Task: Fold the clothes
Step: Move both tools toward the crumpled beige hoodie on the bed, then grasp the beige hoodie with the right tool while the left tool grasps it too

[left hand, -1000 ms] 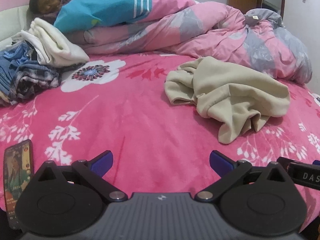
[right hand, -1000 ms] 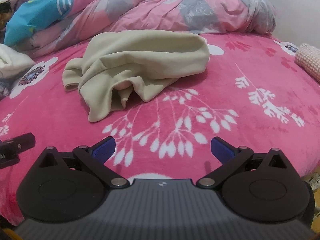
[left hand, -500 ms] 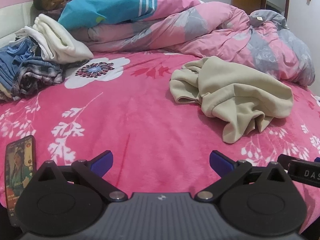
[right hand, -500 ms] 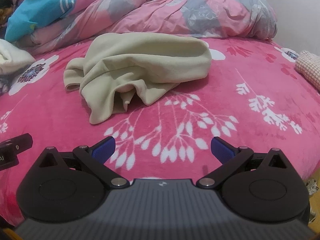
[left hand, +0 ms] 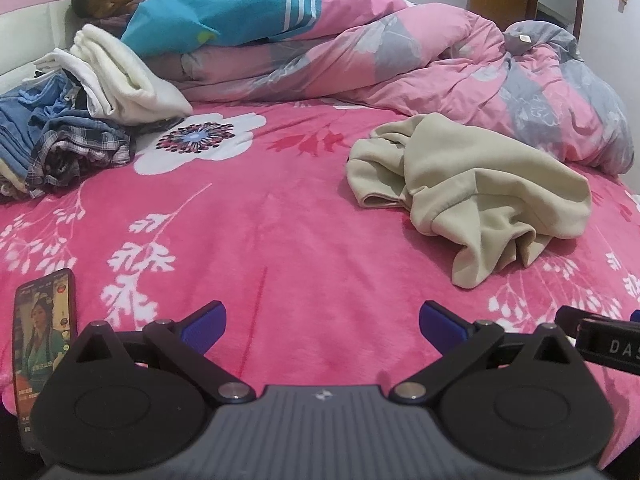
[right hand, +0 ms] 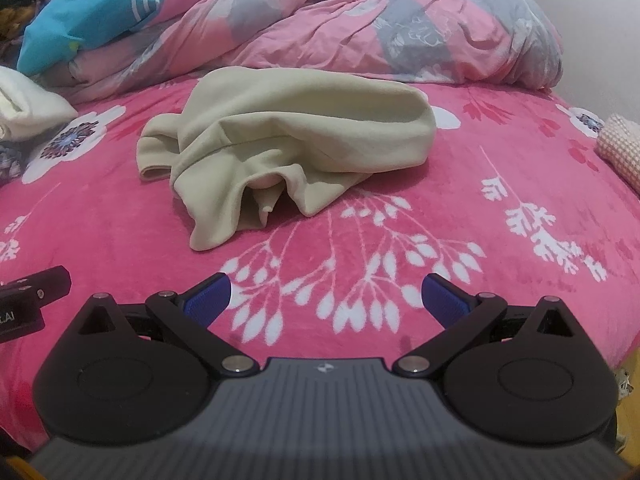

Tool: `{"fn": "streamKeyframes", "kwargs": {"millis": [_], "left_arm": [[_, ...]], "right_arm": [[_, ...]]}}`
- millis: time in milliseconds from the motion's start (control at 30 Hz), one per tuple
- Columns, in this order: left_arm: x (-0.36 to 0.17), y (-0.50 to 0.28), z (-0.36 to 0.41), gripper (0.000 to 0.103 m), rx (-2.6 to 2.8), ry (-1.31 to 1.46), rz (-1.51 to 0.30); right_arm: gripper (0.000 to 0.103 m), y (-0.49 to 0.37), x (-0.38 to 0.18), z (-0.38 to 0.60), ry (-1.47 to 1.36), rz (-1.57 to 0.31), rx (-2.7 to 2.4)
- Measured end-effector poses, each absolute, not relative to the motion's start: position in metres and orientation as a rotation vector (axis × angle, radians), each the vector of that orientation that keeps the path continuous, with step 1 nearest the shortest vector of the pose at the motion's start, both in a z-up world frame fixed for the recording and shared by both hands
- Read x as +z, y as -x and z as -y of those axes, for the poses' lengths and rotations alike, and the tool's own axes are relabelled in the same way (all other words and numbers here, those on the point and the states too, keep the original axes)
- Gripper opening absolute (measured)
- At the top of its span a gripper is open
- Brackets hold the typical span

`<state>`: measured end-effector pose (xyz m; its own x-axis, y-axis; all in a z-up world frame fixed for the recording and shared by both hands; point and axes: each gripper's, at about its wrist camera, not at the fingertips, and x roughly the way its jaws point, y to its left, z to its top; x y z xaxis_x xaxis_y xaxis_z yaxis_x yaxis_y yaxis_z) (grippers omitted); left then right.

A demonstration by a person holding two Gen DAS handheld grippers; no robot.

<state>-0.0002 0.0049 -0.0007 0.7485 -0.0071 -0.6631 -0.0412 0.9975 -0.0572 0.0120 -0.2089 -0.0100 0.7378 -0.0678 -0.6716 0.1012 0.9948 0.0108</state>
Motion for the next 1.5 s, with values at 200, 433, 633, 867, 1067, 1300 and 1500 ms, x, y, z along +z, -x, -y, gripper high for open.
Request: {"fn": "streamKeyframes", "kwargs": {"millis": [200,433,633,867,1067,1300,1500], "left_arm": [[-0.001,0.000,-0.006,0.103,0.021,0.071,-0.724],[-0.001,-0.003,-0.007,0.103,0.023,0.072,-0.728],[-0.003,-0.005,-0.009,0.103,0.028,0.075,-0.732],[-0.006,-0.011,-0.010,0.103,0.034,0.077,-0.742],[-0.006,-0.017,-0.010,0.103,0.038,0.078,-0.743],[-0.010,-0.026,-0.010,0.103,0.024,0.100,-0.727],[-0.018,-0.040,-0.010,0.103,-0.017,0.151,-0.689]], "right_arm": [[0.102,-0.014,-0.010,0.206,-0.039,-0.736,-0.089],[0.102,-0.016,-0.009,0.204,-0.035,-0.735,-0.087],[0.102,-0.019,-0.010,0.202,-0.030,-0.736,-0.084],[0.102,-0.023,-0.011,0.202,-0.031,-0.739,-0.084],[0.102,-0.030,-0.012,0.202,-0.032,-0.740,-0.083],[0.102,-0.038,-0.013,0.206,-0.040,-0.726,-0.082],[0.102,-0.040,-0.020,0.217,-0.016,-0.650,-0.057]]}}
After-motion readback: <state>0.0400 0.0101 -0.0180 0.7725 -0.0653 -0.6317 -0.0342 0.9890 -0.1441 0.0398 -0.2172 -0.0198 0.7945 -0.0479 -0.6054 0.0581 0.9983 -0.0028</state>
